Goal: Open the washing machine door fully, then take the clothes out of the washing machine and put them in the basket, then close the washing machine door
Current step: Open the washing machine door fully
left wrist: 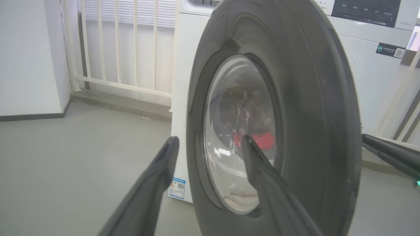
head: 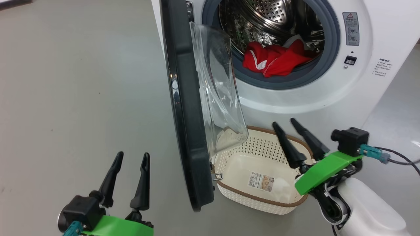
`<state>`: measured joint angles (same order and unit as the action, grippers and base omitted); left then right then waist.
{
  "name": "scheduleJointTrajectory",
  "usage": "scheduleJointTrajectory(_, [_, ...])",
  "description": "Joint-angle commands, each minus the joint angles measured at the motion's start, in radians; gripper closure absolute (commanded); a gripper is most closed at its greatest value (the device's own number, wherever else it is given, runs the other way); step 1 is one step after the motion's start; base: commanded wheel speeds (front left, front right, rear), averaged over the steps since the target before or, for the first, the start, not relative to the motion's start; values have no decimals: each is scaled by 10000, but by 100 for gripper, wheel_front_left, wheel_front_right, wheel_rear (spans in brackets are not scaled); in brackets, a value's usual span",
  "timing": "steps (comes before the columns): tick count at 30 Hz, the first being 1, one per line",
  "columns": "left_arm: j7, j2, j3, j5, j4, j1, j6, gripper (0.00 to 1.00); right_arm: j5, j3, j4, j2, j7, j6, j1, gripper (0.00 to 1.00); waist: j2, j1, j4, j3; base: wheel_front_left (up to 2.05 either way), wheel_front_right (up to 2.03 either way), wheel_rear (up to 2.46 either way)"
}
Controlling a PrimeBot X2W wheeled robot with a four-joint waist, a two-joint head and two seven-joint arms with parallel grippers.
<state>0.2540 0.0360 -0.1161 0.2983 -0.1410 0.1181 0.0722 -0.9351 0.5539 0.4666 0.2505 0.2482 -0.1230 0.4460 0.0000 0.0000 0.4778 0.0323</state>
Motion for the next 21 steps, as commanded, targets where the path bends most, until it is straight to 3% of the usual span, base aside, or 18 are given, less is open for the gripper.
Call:
scheduleJointTrajectory(1, [78, 143, 393, -139, 294, 27, 19, 0, 324, -169, -194, -123, 129, -77, -134, 0, 0, 0, -25, -21, 0, 0, 0])
scheduleJointTrajectory(6, [78, 143, 468, -327, 234, -114, 55, 0, 3963, -2796, -763, -1258, 133, -77, -1312, 0, 0, 0, -44, -141, 0, 0, 0])
scheduleJointTrajectory(10, [78, 143, 479, -544, 188, -149, 63, 0, 5679, -3762, -1437, -1735, 134, -77, -1957, 0, 0, 0, -59, -181, 0, 0, 0])
scheduleJointTrajectory(15, [78, 143, 470, -577, 373, -148, 101, 0, 6511, -4603, -2106, -1983, 134, -77, -2632, 0, 0, 0, -21, -222, 0, 0, 0])
scheduleJointTrajectory(21, [78, 143, 437, -688, 286, -228, 53, 0, 6431, -4761, -2681, -1999, 135, -77, -3343, 0, 0, 0, 12, -355, 0, 0, 0])
